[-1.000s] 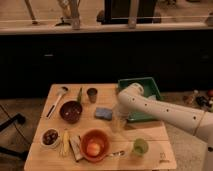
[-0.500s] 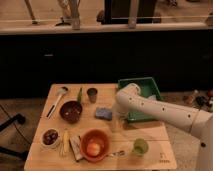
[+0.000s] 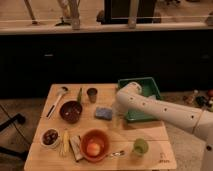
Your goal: Wipe table surface with sponge
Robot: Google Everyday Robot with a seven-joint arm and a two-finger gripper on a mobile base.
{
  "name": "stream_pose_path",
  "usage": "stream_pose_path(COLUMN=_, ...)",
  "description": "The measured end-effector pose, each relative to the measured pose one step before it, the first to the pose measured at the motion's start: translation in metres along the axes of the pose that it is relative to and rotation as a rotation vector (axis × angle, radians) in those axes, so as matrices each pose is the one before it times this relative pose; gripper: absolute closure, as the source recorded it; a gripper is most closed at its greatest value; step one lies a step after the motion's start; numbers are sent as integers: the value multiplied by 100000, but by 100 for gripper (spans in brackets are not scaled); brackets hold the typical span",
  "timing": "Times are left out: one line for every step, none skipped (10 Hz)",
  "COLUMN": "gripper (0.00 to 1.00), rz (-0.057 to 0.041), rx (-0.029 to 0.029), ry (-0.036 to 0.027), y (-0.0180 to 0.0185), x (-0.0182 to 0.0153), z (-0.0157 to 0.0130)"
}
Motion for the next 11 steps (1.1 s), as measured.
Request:
stream_pose_path(gripper=20, rz=651, rx=55, ry=-945, y=-225, x=-294, z=68)
stream_pose_path(gripper=20, rz=901, rx=-302, ry=-1532, y=-347, x=-483, z=248)
stream_pose_path(gripper=20, rz=697, rx=-817, ry=-2018, y=-419, x=-652, z=527)
stream_pose_path(gripper=20, rz=681, rx=-690, ry=-1488, y=-290, x=-383, z=419)
stream_pose_path(gripper=20, rz=1581, rx=-707, ry=-1729, y=-389, x=-133, z=455)
stream_pose_path(gripper=20, rz=1622, rx=-486, ry=-1431, y=-321, x=4, z=345)
stream_pose_path(gripper=20, rz=1634, rx=-93, ry=-1084, y=-346, x=79, z=388)
stream_pose_path(gripper=20, rz=1256, rx=232, ry=-492, y=-230, x=55, z=252)
stream_pose_path(gripper=20, rz=1590, rx=596, ry=-491, y=-315, x=33, z=269)
stream_pose_path(gripper=20, rz=1708, rx=1111, ry=-88, y=-318, x=74, z=317)
stream_pose_path(gripper=20, rz=1017, rx=1007, ry=1, y=-219, x=23, z=193)
